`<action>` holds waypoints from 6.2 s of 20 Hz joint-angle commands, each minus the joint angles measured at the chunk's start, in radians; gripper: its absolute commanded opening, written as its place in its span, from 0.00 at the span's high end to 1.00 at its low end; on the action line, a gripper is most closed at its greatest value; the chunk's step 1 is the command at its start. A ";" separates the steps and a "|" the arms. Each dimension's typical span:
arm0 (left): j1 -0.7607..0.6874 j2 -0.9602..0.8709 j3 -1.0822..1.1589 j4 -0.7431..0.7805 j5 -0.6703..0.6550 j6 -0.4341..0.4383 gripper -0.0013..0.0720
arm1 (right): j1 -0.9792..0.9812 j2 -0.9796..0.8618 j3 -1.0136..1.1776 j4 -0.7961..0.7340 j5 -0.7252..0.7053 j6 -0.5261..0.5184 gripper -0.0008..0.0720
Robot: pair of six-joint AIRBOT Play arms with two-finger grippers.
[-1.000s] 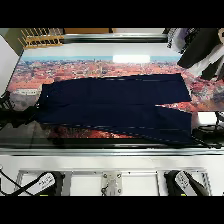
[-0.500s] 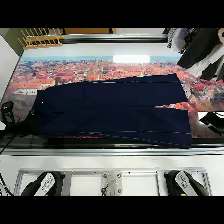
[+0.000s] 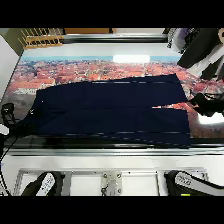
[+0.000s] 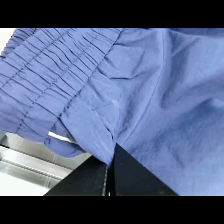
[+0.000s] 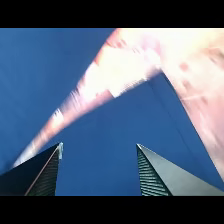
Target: Fold the clothes and pants, and hang the long-sleeved shirts on hangers.
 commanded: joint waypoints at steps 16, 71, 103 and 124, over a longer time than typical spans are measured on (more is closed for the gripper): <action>0.001 0.002 0.002 0.003 0.003 0.002 0.97 | 0.170 -0.357 0.197 -0.038 -0.063 0.086 0.98; 0.001 0.002 0.006 0.006 -0.016 0.002 0.97 | -0.193 0.379 -0.608 -0.185 0.064 0.117 0.98; -0.145 -0.587 0.876 -0.021 -0.521 0.035 0.97 | 0.253 -0.427 0.885 -0.453 0.459 0.319 0.98; -0.237 -0.905 1.149 -0.053 -0.361 -0.041 0.96 | 0.289 -0.598 0.901 -0.354 -0.034 0.370 0.98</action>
